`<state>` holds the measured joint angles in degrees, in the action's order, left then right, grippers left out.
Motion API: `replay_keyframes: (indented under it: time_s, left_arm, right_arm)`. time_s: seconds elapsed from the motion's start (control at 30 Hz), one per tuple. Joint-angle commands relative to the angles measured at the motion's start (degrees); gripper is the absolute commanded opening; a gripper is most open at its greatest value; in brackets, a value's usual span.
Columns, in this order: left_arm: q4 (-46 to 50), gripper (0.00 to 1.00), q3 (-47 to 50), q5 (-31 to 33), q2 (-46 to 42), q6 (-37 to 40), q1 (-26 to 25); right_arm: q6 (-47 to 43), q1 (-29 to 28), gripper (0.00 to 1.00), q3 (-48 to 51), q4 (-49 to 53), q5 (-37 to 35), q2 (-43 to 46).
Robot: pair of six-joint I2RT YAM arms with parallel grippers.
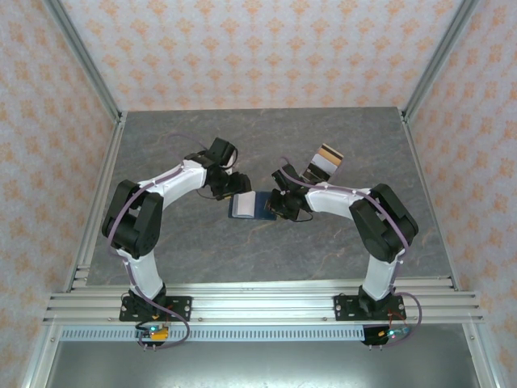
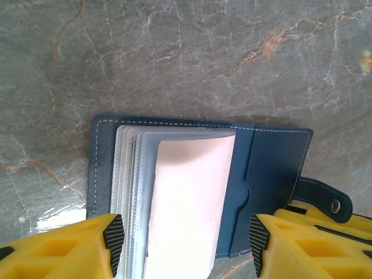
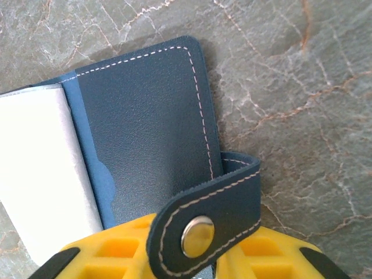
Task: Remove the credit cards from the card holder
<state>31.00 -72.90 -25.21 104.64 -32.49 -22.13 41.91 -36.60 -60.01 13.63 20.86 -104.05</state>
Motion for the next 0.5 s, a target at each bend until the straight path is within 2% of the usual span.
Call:
replay_keyframes:
  time_s: [0.0,0.47]
  left_arm:
    - [0.94,0.62,0.74,-1.17,0.56,0.15,-0.20]
    - [-1.26,0.61,0.37,-5.15,3.77,-0.10,-0.50]
  right_arm:
    - [-1.11,0.23,0.28,-0.28,4.19,-1.89,-2.07]
    - [-1.12,0.31,0.28,-0.28,4.57,-1.35,-2.70]
